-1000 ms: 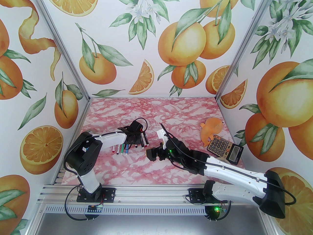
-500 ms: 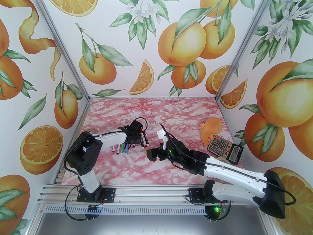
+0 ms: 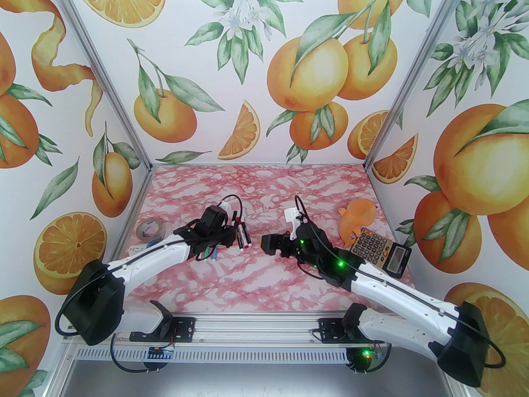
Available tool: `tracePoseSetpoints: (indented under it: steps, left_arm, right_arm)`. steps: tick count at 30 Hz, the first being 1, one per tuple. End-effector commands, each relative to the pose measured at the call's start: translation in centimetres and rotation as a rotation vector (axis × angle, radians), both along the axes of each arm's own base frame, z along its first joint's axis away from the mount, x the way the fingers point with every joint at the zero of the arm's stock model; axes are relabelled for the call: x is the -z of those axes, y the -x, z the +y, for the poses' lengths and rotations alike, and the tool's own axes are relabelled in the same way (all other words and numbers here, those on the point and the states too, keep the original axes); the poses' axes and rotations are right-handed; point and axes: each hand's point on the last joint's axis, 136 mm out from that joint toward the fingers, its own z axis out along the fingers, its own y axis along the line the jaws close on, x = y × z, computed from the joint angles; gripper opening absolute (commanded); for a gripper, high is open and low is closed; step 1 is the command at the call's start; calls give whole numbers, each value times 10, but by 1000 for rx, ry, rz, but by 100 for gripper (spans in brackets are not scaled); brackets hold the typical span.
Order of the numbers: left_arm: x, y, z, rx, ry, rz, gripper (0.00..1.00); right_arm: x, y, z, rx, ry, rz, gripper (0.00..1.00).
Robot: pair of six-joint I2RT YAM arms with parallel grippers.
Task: Open the pen caps
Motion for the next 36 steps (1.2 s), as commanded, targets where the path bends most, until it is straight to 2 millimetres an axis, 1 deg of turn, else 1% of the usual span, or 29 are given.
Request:
tracePoseSetpoints:
  steps: [1,3,6,10,13,19,23,30,34,36]
  left_arm:
    - [-30,14,-40,182,197,-94,19]
    - [-39,24,-55,245,270,-115,17]
    - [-51,36,-75,319,323,-142,16]
    - [-63,45,-93,364,404,-163,15]
    - [-69,48,-99,373,456,-179,13]
    - [-73,54,-101,383,475,-203,13]
    - [-72,56,-102,377,481,-225,13]
    - [-73,57,-111,385,486,-227,12]
    - [-76,61,-118,403,481,-227,12]
    - [-75,63,-119,407,475,-224,12]
  right_arm:
    - [0,-4,-7,26,-37,48,91]
    - [-2,-9,-10,37,-61,61,89]
    - [-8,-16,-11,47,-107,80,85]
    - [-11,-25,-13,69,-134,105,81]
    - [-12,-31,-14,89,-157,125,78]
    - [-18,-39,-11,91,-224,141,72]
    - [-20,-40,-6,82,-253,147,69]
    - [-21,-42,-4,86,-297,138,63]
    - [-17,-41,-4,86,-293,145,60]
    - [-16,-41,-5,88,-294,144,57]
